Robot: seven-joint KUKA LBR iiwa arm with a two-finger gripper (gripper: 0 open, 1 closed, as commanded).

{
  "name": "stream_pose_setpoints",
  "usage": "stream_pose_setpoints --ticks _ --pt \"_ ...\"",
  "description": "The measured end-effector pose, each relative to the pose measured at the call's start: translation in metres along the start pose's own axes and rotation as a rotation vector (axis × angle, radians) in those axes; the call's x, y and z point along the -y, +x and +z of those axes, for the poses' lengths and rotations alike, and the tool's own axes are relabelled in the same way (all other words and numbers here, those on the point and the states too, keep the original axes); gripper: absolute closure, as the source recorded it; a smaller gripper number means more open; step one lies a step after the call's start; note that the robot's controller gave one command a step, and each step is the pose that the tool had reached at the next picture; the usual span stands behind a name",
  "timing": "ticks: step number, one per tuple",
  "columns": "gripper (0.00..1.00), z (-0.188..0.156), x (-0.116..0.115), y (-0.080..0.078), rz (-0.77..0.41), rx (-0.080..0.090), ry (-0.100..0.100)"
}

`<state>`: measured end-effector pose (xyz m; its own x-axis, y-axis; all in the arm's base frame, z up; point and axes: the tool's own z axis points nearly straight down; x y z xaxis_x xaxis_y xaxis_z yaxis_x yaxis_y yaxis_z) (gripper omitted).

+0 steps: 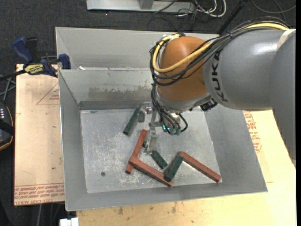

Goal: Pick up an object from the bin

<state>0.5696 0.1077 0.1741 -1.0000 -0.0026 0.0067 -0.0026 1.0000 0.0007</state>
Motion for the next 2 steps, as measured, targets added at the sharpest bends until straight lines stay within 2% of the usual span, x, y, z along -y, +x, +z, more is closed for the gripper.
stream_pose_setpoints --ticks 1,2 --pt "0.00 -0.004 0.000 -0.002 0.002 0.007 -0.001" --pt "0.00 0.040 0.007 0.037 -0.038 0.014 -0.001"
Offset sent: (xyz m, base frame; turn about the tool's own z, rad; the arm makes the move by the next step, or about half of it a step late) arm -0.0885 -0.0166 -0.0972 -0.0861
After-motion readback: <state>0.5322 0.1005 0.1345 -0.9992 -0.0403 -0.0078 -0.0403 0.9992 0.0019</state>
